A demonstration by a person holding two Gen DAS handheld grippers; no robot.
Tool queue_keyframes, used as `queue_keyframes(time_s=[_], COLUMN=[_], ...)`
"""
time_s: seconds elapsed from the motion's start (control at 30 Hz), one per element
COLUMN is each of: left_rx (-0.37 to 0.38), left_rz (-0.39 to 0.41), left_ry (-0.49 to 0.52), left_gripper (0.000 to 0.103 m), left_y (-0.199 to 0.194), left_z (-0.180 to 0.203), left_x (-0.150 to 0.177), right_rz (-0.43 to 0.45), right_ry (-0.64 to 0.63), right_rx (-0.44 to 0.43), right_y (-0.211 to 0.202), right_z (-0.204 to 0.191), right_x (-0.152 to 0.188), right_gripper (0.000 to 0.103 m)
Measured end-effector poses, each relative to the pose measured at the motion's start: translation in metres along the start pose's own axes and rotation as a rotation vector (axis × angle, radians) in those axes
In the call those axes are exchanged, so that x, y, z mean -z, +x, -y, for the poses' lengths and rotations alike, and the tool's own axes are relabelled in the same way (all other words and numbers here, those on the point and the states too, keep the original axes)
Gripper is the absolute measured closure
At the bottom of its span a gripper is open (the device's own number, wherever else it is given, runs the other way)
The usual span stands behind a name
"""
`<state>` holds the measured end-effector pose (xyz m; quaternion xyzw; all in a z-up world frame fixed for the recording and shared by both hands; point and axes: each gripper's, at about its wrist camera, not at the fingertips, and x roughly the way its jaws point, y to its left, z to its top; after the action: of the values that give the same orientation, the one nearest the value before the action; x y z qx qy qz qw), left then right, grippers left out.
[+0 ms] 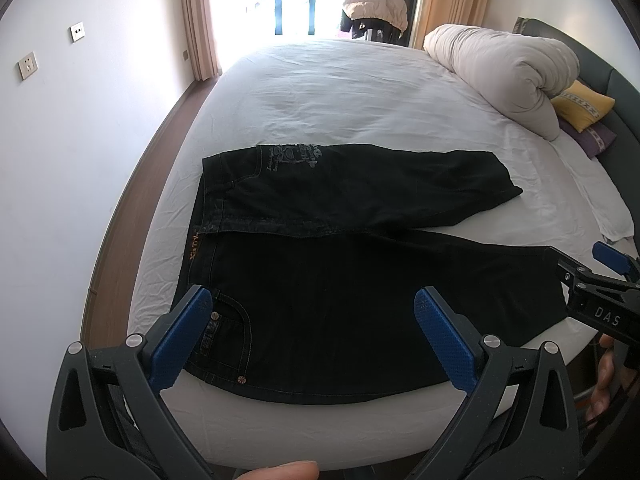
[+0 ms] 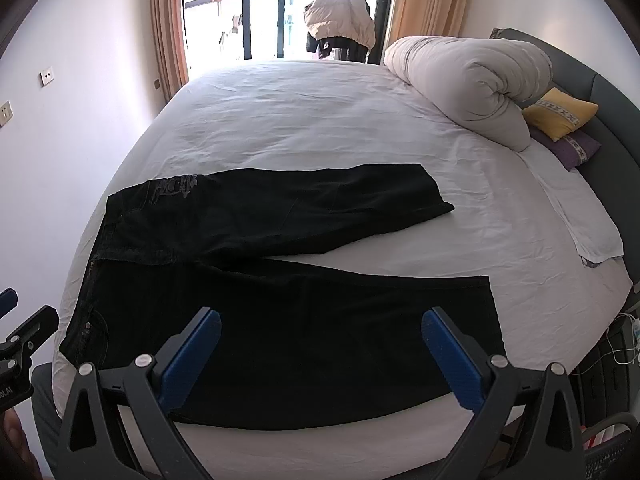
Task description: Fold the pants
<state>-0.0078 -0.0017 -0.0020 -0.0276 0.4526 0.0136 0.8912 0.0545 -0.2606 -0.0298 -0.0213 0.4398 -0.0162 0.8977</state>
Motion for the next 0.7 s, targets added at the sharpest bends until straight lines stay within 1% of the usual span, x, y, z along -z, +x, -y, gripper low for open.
queue_keyframes(time_s=[0.33,0.5,0.6,0.67,0.7], left_rx=[0.004,0.008,0.064,0.107,0.123], left_rz=[-0.011,-0.022,-0.016,-0.022,-0.019], left_ry=[-0.004,0.011,0.026,0.007,0.014], left_gripper=[0.000,0.000,0.000,0.000,0.000], left_y=[0.010,0.024,0.039,0.053,0.065], left_z=[-0.004,-0.008,-0.017,-0.030,-0.038], left_x=[0.004,0.002,0.001,-0.007,-0.014], right_rz=[-0.008,-0.015,-0.020,-0.022,-0.023], right_ry=[-0.004,-0.007,-0.013,-0.026,-0.034], right_rx=[-0.004,-0.021,-0.063,-0.101,-0.121], right_y=[0.005,0.014,0.023,0.030,0.034], right_z=[-0.005,-0.005,-0.006,-0.009,-0.011], right_x=[0.003,-0.001,-0.001,-0.003,-0.003], right_gripper=[0.000,0.000,0.000,0.000,0.000])
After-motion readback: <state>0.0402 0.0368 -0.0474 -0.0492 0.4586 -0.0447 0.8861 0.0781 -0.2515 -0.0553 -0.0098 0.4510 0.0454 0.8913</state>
